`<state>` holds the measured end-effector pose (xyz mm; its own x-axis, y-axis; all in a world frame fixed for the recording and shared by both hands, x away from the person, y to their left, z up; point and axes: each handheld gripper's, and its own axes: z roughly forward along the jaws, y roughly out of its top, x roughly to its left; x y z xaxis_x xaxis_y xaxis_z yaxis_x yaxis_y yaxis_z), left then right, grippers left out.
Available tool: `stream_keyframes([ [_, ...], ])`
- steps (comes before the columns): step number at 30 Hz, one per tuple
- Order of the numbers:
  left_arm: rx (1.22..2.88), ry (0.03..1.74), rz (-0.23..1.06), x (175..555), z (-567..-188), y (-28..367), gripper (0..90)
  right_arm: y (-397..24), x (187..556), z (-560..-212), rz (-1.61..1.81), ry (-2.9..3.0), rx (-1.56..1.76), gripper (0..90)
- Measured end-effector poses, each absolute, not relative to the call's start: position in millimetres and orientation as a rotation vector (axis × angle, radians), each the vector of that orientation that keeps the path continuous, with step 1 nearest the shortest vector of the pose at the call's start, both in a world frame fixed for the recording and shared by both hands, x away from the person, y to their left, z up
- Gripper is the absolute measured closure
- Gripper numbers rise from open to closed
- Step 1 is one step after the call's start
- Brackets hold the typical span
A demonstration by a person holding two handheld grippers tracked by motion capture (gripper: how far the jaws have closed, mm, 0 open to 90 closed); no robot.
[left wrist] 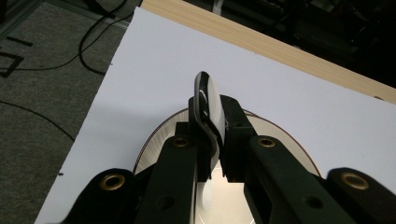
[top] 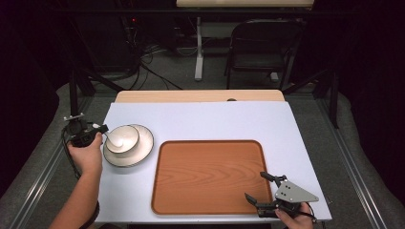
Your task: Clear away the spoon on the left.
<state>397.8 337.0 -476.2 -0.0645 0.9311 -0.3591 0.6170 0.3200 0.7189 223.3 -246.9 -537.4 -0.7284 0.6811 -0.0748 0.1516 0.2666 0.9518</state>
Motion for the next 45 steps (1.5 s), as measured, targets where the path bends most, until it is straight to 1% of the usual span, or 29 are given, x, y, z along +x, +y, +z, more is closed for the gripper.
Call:
stream_keyframes([
  [9,1.488,1.773,0.464,399,-459,334,84.8,-247,223,-537,1.471,2.066,0.751,14.0],
  [17,1.571,1.778,0.488,400,-445,330,84.8,-246,224,-538,1.469,2.068,0.752,14.0],
  [29,1.709,1.742,0.439,398,-420,322,84.8,-246,224,-538,1.468,2.069,0.751,14.0],
  [42,1.818,1.708,0.374,394,-407,310,84.8,-246,224,-538,1.467,2.069,0.751,14.0],
  [45,1.854,1.7,0.379,392,-407,304,84.9,-246,224,-538,1.467,2.069,0.751,14.0],
])
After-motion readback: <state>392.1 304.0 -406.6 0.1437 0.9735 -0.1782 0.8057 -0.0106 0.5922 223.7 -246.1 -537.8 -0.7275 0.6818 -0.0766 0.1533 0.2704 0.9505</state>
